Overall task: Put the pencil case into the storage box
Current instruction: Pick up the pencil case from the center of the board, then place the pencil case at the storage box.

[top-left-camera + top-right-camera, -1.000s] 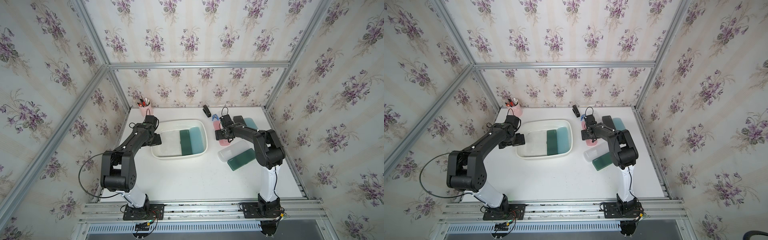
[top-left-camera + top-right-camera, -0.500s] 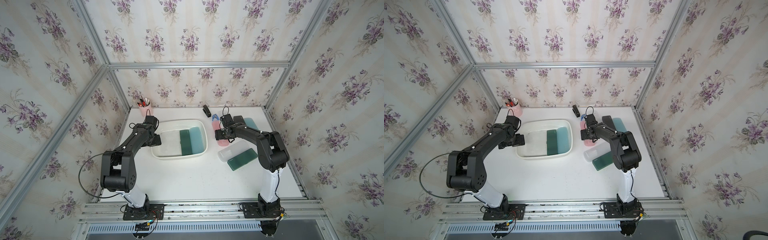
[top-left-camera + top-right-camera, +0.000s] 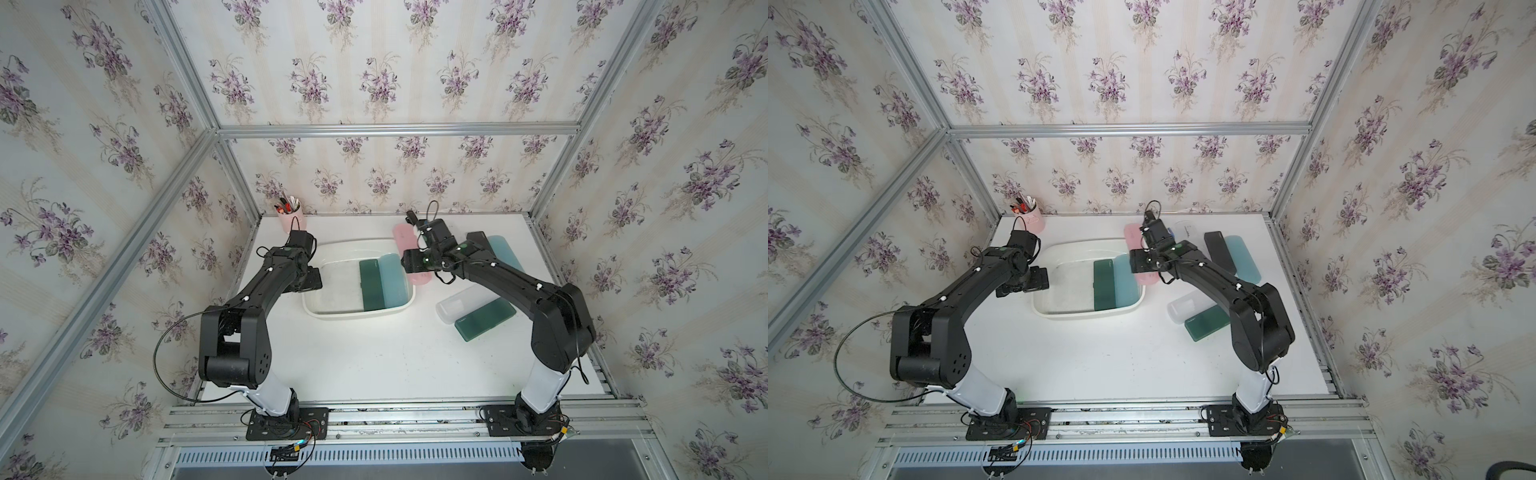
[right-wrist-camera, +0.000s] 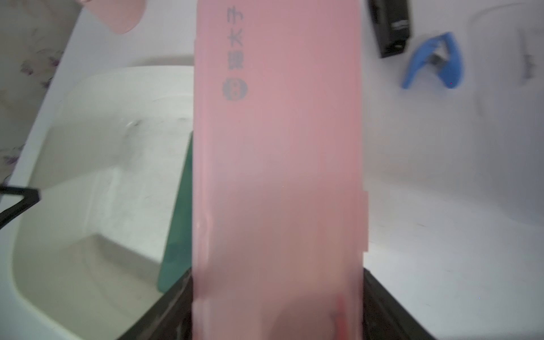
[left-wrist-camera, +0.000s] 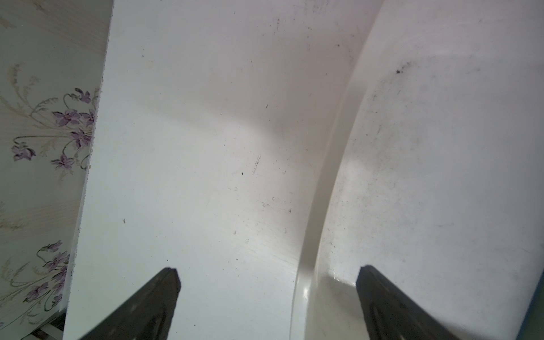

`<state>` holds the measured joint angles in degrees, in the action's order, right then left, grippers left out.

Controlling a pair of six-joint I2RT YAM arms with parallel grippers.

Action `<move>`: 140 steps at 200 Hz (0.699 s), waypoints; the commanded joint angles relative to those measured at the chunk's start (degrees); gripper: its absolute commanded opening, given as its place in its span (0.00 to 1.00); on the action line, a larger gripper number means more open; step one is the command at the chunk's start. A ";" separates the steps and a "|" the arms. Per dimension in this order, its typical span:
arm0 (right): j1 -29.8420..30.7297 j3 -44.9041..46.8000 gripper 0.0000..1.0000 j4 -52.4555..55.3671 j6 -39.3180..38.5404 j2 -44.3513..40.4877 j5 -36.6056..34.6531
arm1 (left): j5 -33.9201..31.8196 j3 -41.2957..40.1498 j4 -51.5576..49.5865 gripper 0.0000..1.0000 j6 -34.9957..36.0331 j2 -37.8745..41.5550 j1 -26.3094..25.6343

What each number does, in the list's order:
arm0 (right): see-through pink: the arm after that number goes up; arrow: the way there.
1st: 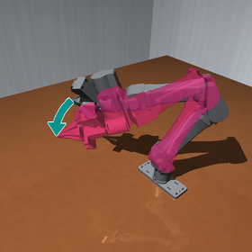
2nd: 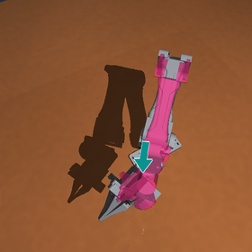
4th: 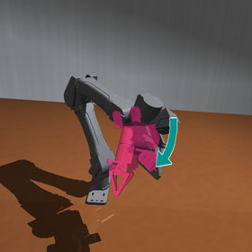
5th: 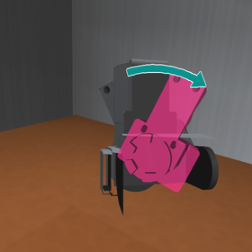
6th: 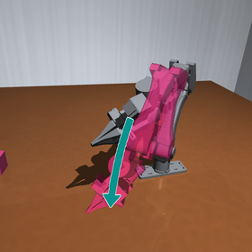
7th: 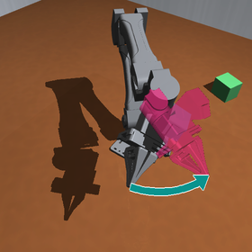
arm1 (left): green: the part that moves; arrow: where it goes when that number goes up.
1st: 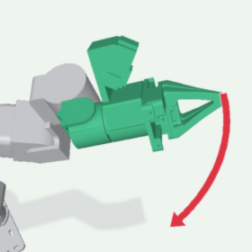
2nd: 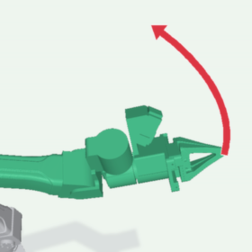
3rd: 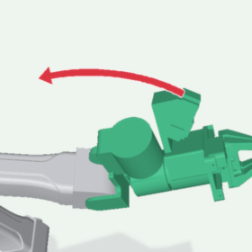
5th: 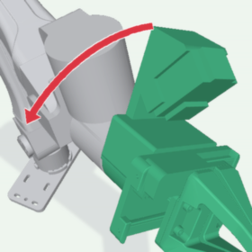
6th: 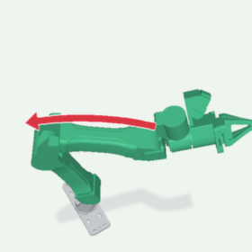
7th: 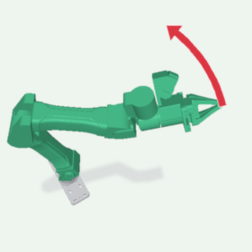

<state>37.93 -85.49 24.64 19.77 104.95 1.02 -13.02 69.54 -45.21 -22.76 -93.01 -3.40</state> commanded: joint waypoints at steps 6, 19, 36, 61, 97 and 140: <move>5.63 -7.01 0.66 0.61 6.04 6.08 -1.89 | 0.92 0.66 -1.37 0.99 -1.60 1.48 0.30; 8.17 -12.00 0.66 0.99 7.68 10.41 -1.96 | 1.15 1.10 -2.29 0.99 -1.87 2.00 0.43; 10.76 -17.88 0.66 1.55 9.57 15.70 -3.01 | 1.19 1.18 -2.84 0.99 -1.68 2.89 0.59; 12.44 -24.00 0.66 1.73 13.04 22.19 -2.89 | 1.48 0.61 -2.78 0.99 -1.01 3.36 1.09; 14.40 -28.67 0.66 3.09 16.42 26.82 -5.03 | 1.94 -1.19 -1.61 0.99 0.27 3.58 2.33; 14.71 -28.32 0.66 2.54 20.66 28.73 -5.30 | 3.17 -2.17 -0.56 0.99 0.59 3.26 2.78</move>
<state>52.71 -113.43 27.27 36.69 132.77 -2.83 -10.83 67.46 -46.68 -22.90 -89.71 -0.67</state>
